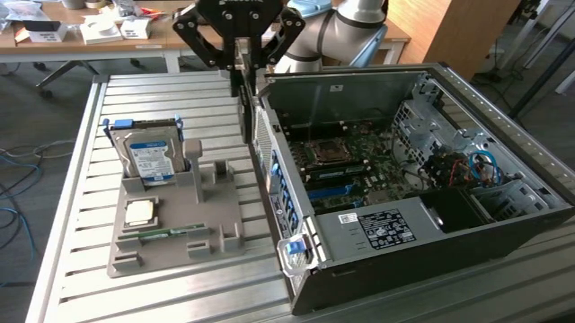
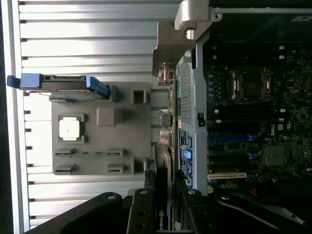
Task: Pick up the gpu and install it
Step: 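Pick up the gpu and move the gpu toward the slot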
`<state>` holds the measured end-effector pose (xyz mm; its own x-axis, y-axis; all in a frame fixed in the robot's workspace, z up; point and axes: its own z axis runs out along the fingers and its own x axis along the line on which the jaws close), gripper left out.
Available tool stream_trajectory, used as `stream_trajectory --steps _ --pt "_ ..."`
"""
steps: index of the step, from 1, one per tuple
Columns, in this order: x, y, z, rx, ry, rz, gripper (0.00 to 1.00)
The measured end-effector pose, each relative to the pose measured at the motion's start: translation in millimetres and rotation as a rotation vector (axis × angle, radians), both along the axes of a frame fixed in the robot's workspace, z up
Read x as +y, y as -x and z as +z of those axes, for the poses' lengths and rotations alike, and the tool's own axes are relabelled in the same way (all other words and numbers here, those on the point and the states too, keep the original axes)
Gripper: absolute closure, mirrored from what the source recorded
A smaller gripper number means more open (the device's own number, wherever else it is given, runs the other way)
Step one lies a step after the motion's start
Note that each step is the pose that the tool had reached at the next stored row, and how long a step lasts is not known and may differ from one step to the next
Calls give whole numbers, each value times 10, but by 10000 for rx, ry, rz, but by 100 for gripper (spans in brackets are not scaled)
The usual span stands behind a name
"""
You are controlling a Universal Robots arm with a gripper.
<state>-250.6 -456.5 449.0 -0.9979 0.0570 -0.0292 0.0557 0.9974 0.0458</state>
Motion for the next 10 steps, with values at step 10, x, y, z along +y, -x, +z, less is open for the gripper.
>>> stream_trajectory --steps 10 --pt "0 -437 -1 -1 -3 0 74"
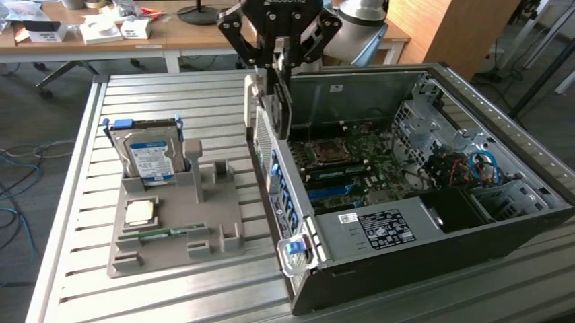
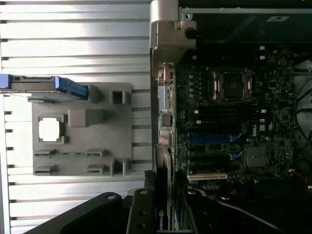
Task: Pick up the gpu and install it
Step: 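Pick up the gpu and move the gpu toward the slot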
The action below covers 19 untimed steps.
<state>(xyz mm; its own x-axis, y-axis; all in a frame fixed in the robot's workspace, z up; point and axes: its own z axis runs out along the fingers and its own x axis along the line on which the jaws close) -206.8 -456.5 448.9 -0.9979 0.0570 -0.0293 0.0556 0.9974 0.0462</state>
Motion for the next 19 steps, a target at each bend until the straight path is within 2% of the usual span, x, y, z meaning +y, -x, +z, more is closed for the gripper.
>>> stream_trajectory --steps 19 --pt "0 -865 1 1 -39 2 74"
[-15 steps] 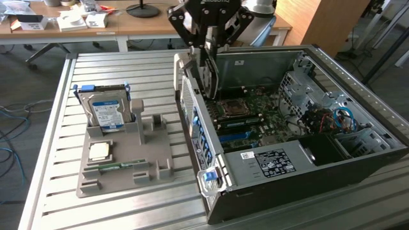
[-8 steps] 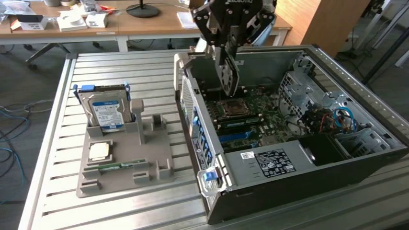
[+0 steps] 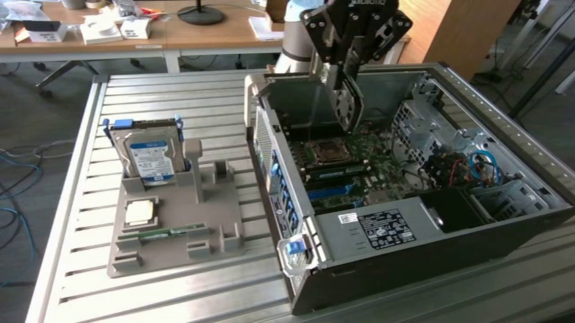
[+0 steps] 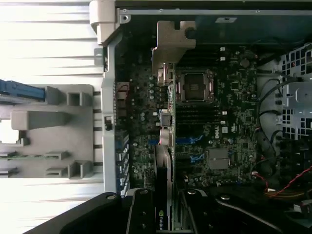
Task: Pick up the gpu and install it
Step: 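Pick up the gpu and move the gpu toward the slot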
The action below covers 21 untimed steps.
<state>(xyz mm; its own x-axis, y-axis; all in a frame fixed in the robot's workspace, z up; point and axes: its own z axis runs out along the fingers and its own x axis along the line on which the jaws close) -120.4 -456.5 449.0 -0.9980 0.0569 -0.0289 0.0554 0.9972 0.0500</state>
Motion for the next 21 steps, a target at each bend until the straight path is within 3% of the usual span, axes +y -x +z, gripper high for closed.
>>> stream_trajectory --steps 13,21 --pt "0 -578 0 0 -33 -1 74" --pt "1 -660 -1 -1 -41 18 74"
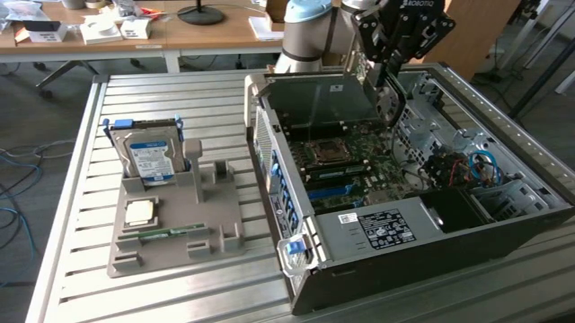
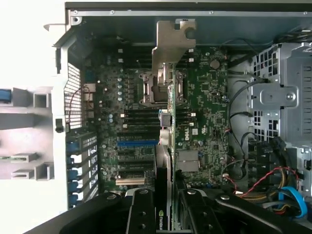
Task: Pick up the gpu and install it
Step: 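Pick up the gpu and move the gpu toward the slot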
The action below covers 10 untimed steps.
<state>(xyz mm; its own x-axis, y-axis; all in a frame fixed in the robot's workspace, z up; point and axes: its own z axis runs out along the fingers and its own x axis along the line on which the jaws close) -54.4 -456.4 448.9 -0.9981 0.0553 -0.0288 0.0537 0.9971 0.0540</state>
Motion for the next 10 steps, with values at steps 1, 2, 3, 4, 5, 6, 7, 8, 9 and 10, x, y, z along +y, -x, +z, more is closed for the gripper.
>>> stream_trajectory --steps 1,2,3,4,5,6,7,8,9,10 --pt "0 -34 0 1 -2 22 74" --pt "-1 -68 -2 0 -4 51 74" --pt "-1 -101 -4 0 -4 85 74" --pt "-1 -132 -5 0 -4 118 74" --pt "-1 -158 -7 0 -4 150 74" --pt "-1 -189 -8 0 -4 185 74" --pt "-1 -220 -10 0 -3 221 74" --pt "-1 -251 -12 1 -3 256 74" --pt "-1 -277 -14 0 -5 291 74" --pt "-1 -294 -14 1 -3 319 74"
